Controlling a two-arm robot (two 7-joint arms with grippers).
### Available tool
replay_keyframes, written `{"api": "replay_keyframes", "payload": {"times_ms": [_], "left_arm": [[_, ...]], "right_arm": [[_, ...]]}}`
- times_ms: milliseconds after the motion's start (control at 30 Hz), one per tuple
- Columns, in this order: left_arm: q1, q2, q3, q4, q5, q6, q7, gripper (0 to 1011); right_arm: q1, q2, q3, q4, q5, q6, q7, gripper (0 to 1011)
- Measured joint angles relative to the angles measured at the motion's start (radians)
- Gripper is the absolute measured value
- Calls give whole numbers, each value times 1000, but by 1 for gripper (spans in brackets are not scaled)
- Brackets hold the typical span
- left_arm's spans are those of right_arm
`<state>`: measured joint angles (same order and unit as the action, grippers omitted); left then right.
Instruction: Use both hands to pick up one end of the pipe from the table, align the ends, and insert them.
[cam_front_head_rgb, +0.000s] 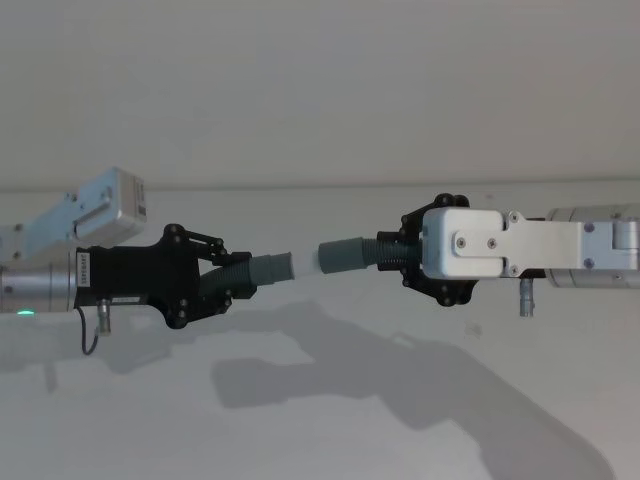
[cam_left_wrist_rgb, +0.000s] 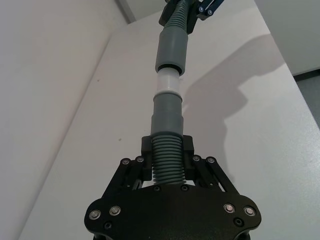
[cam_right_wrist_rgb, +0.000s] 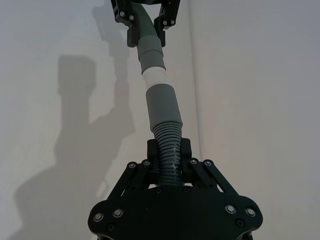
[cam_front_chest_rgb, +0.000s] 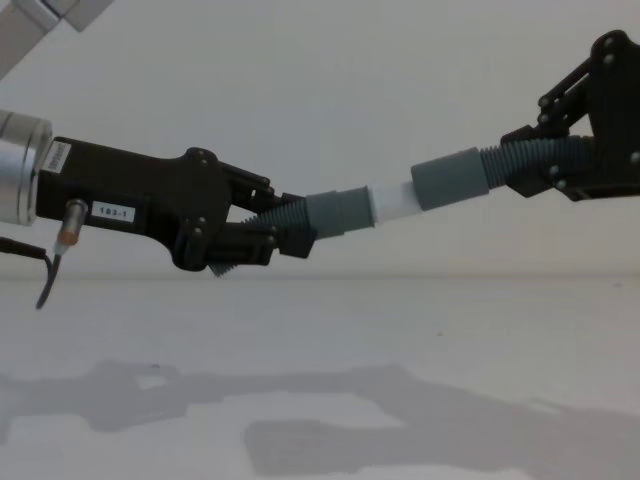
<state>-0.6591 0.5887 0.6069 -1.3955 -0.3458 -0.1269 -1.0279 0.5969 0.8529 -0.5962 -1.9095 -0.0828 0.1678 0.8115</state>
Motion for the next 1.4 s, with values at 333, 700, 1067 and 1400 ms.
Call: {"api": "replay_keyframes", "payload": {"times_ms": [333,700,1067,1400], "left_arm": [[0,0,0,0,0,0,0,306],[0,0,0,0,0,0,0,306],[0,0,0,0,0,0,0,306],[0,0,0,0,0,0,0,306]], "right_arm": [[1,-1,0,0,-5,3,1,223],[3,-1,-1,0,-12,4,3,223],[5,-2,-4,-3,-17,-2,5,223],[6,-5,-7,-4,-16,-5,7,223]]}}
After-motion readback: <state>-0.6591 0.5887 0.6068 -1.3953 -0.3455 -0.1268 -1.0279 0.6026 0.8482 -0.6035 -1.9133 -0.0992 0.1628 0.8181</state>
